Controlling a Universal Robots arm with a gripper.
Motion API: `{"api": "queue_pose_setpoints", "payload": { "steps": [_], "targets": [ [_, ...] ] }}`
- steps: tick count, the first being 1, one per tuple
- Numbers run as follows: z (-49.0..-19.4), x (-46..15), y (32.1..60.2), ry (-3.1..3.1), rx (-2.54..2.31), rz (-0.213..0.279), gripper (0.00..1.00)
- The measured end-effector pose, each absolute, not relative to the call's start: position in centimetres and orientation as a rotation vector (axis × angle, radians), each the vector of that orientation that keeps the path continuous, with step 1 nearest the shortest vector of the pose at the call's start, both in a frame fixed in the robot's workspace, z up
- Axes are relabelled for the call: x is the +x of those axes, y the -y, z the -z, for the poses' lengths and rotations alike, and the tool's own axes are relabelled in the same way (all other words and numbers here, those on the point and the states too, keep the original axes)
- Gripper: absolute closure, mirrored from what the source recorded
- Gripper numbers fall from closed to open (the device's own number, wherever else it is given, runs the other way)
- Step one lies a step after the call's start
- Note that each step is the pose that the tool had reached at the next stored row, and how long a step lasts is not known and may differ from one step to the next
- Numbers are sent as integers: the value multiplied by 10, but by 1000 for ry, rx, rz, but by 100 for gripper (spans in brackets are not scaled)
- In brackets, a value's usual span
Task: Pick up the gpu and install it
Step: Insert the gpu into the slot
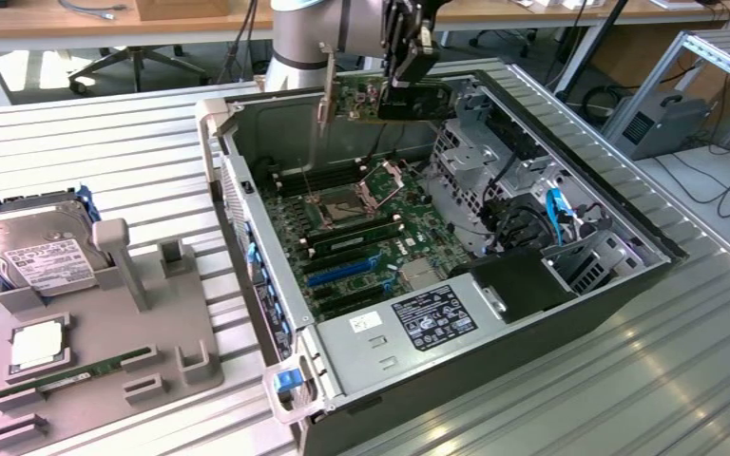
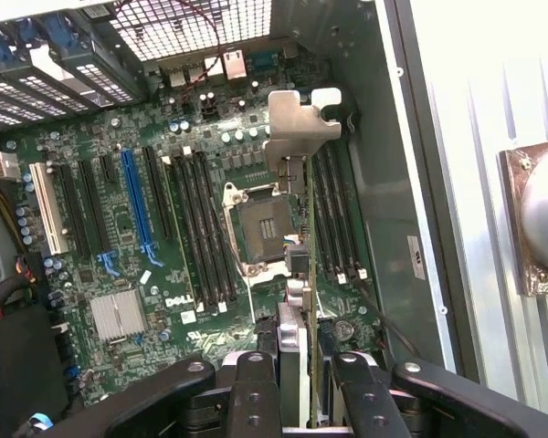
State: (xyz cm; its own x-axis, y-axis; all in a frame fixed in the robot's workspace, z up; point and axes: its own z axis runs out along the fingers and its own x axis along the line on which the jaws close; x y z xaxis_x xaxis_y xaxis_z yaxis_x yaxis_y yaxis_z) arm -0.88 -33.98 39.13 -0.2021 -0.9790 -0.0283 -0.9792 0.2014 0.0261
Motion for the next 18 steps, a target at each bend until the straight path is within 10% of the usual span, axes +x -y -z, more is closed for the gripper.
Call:
{"api": "queue_pose_setpoints", "payload": {
  "steps": [18],
  "targets": [
    [-391,-9,339,-2368,-2057,-60,73]
  ]
}}
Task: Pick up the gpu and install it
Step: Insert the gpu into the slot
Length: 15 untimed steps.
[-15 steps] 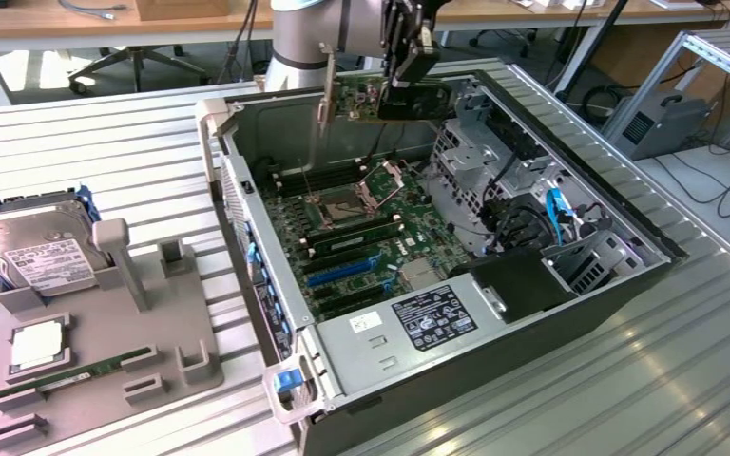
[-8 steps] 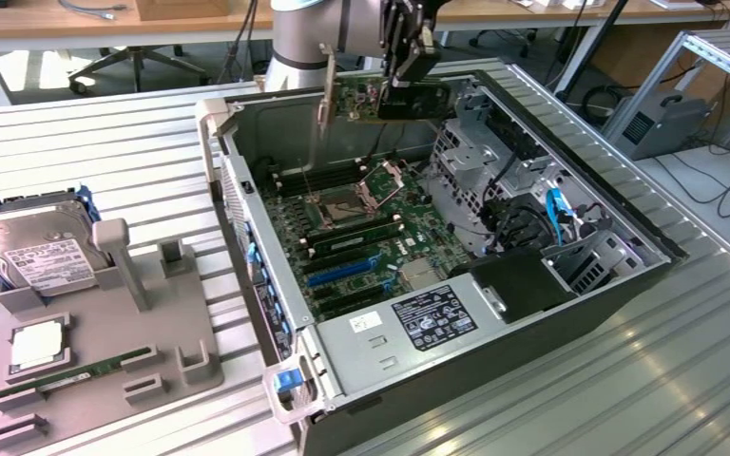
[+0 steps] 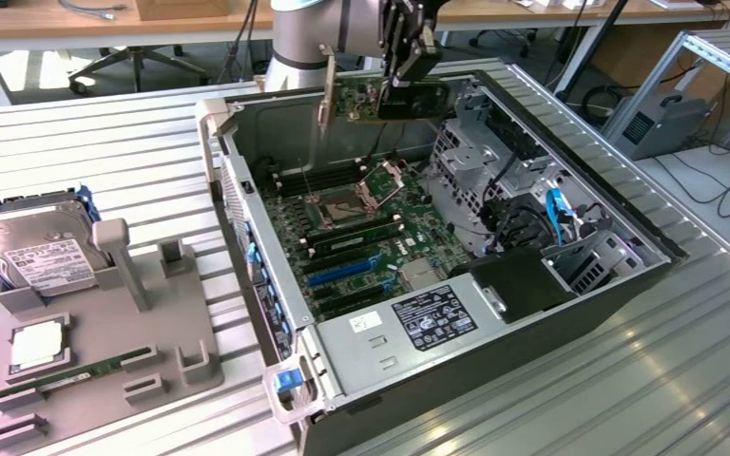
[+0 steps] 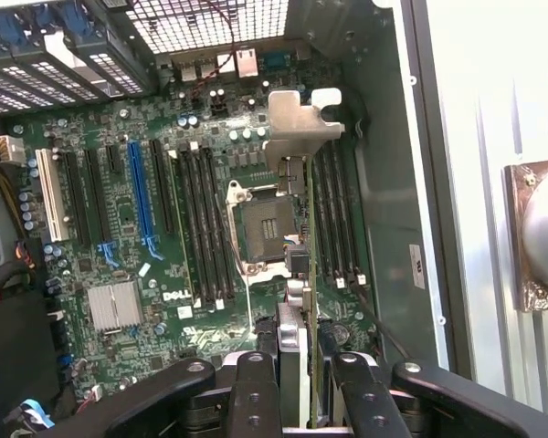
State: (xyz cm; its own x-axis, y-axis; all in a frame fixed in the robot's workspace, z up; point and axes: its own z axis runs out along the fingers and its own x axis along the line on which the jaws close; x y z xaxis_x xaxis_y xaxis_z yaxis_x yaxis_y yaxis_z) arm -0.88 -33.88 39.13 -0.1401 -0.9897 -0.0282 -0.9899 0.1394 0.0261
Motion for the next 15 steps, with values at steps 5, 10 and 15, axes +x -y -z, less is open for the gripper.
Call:
{"api": "queue_pose_setpoints", "payload": {
  "steps": [5,10,15],
  "targets": [
    [-391,-9,338,-2352,-2076,-60,73],
    [-391,-9,338,-2337,-2093,-60,73],
    [-391,-9,338,-2323,-2110,-60,73]
  ]
}}
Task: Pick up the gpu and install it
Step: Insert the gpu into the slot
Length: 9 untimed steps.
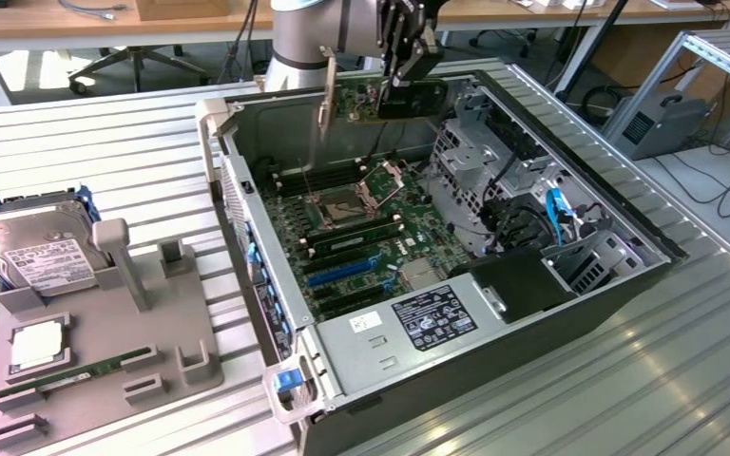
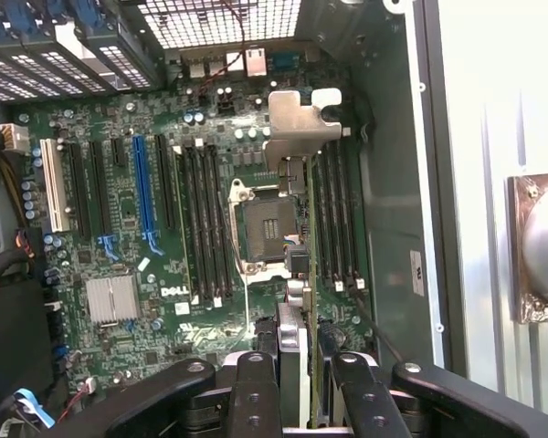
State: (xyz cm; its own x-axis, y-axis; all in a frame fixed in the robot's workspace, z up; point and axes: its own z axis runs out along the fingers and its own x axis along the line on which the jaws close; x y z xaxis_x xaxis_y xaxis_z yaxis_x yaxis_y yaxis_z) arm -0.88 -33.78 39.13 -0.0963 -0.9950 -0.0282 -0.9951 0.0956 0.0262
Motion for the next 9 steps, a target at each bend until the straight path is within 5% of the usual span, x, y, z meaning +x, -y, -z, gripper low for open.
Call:
{"api": "queue_pose_setpoints", "payload": {
  "steps": [9],
  "targets": [
    [-391,-9,337,-2295,-2141,-60,73]
  ]
}}
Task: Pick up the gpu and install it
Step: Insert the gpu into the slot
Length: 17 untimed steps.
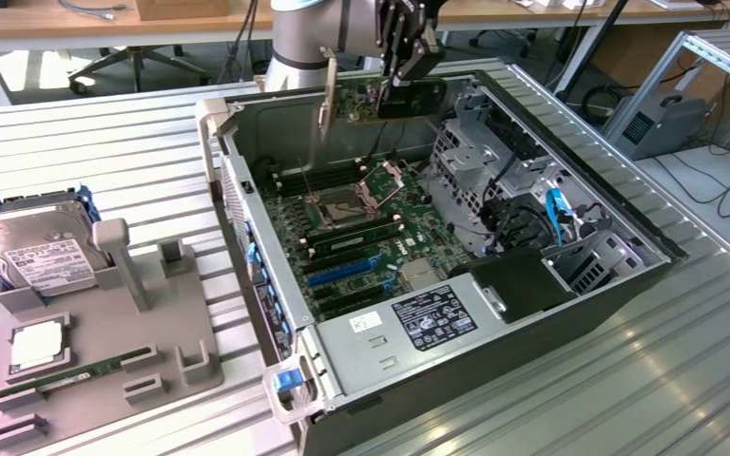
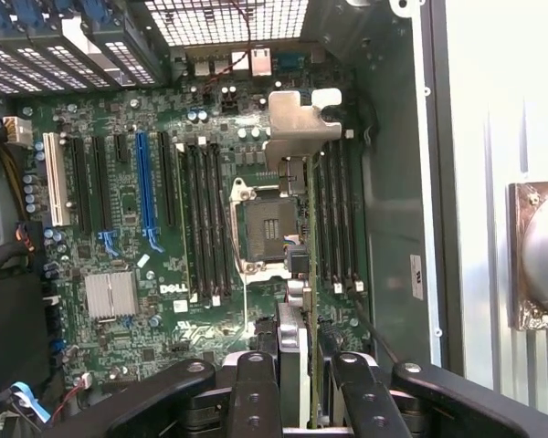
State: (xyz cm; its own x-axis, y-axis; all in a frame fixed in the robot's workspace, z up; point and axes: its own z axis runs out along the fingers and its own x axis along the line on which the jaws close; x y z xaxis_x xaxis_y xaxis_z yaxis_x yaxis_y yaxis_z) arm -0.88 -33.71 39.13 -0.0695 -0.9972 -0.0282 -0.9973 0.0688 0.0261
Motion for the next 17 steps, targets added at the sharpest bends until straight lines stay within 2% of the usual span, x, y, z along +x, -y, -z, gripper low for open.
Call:
{"api": "queue_pose_setpoints", "payload": {
  "steps": [17],
  "targets": [
    [-391,-9,335,-2240,-2200,-60,73]
  ]
}}
